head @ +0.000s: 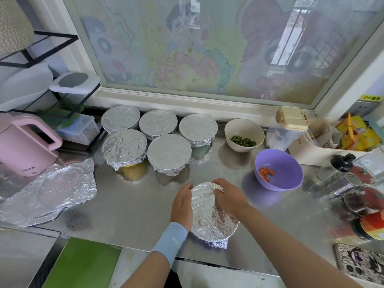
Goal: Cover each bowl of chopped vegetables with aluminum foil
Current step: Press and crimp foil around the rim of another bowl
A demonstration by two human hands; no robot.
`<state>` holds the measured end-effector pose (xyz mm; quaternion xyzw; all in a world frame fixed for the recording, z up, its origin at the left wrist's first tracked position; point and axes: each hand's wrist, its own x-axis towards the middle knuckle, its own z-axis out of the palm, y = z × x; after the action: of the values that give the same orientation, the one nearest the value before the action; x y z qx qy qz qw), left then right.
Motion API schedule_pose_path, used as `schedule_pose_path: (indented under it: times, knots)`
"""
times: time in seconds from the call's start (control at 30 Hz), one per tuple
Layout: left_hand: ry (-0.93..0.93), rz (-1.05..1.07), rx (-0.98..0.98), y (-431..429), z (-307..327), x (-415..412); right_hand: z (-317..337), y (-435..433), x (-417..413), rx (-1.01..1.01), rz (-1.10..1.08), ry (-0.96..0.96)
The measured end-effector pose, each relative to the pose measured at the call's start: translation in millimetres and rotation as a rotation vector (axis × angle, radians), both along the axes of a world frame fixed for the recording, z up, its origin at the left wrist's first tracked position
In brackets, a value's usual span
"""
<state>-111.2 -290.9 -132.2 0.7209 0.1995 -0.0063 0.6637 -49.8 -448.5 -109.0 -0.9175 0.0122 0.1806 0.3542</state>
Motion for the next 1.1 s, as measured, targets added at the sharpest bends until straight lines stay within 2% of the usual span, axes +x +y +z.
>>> schedule_pose_path:
  times: [0.07, 0.13, 0.2, 0.27, 0.33, 0.53, 0.7, 0.77, 0.83, 0.9, 0.93, 1.03, 1.1]
  knots:
    - [-0.032, 0.052, 0.209, 3, 1, -1, 5, 0, -5, -0.034, -0.013, 0.017]
    - [-0.094, 0.141, 0.344, -1, 8, -11, 9, 1, -9, -0.166, 0.014, -0.01]
    - [-0.125, 0.18, 0.437, -12, 10, -27, 7, 2, -11, -0.351, 0.194, -0.126]
    - [-0.109, 0.155, 0.449, -27, 9, -40, 8, 3, -11, -0.341, 0.38, -0.22]
    - [-0.071, 0.124, 0.423, -39, 6, -46, 9, 4, -10, -0.289, 0.45, -0.217]
    - [-0.067, 0.175, 0.38, -34, 1, -38, 1, 4, -7, -0.196, 0.321, -0.162]
    - [-0.092, 0.038, 0.432, -11, -3, -25, 2, 7, -10, -0.309, 0.282, -0.121]
    - [-0.104, -0.013, 0.491, -4, -5, -22, 3, 8, -8, -0.433, 0.319, -0.206]
    - [-0.146, 0.049, 0.562, -5, -5, -25, 3, 10, -8, -0.441, 0.41, -0.296]
    - [-0.146, 0.217, 0.515, -19, -2, -35, 3, 13, -10, -0.4, 0.536, -0.323]
    - [-0.115, 0.313, 0.425, -28, 0, -40, 2, 14, -12, -0.388, 0.571, -0.327]
    - [-0.04, 0.494, 0.078, -52, 7, -50, 3, 14, -12, -0.35, 0.556, -0.321]
    - [-0.04, 0.558, -0.039, -57, 9, -47, 1, 13, -13, -0.326, 0.532, -0.322]
